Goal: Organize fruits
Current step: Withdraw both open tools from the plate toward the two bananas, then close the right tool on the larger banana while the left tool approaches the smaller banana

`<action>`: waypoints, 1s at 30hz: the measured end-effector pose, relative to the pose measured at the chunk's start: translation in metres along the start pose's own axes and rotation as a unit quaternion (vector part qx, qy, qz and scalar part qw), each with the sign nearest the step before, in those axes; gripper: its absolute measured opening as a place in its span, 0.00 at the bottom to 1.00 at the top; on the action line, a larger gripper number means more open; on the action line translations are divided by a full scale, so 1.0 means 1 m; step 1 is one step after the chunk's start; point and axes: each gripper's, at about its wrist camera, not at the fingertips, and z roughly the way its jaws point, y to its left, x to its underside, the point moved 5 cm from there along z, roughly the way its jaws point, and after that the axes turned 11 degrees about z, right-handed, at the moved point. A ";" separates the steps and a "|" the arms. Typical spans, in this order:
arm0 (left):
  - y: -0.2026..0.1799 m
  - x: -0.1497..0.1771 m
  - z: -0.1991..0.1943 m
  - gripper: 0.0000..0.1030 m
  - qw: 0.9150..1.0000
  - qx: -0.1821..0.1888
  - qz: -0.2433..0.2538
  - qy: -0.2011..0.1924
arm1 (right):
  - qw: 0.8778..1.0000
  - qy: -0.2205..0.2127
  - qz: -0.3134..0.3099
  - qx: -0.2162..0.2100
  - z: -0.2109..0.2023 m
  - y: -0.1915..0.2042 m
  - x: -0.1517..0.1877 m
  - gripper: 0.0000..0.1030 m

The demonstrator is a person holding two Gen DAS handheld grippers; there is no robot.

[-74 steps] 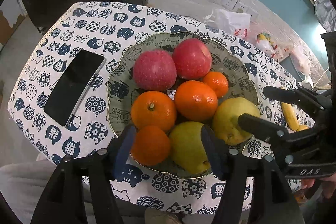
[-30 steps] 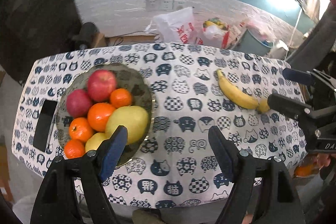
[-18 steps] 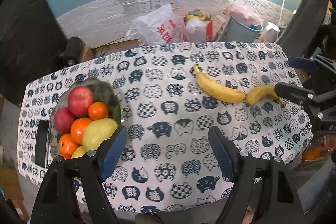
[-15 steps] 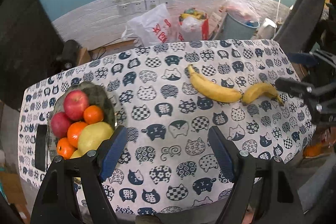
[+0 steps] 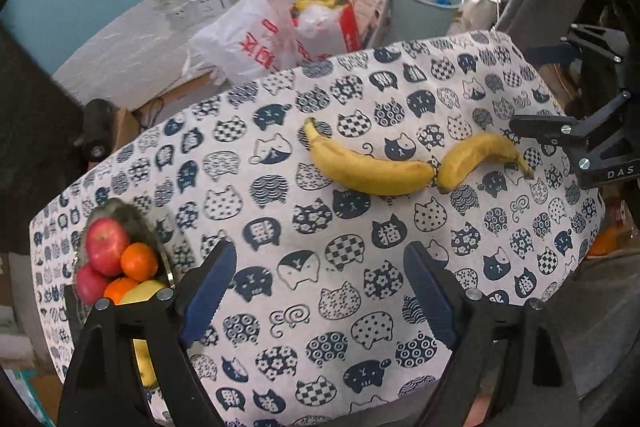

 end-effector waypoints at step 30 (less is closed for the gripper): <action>0.002 -0.039 0.107 0.84 0.990 0.076 -0.103 0.050 | 0.991 0.108 -0.079 -0.020 0.117 -0.013 0.055 0.72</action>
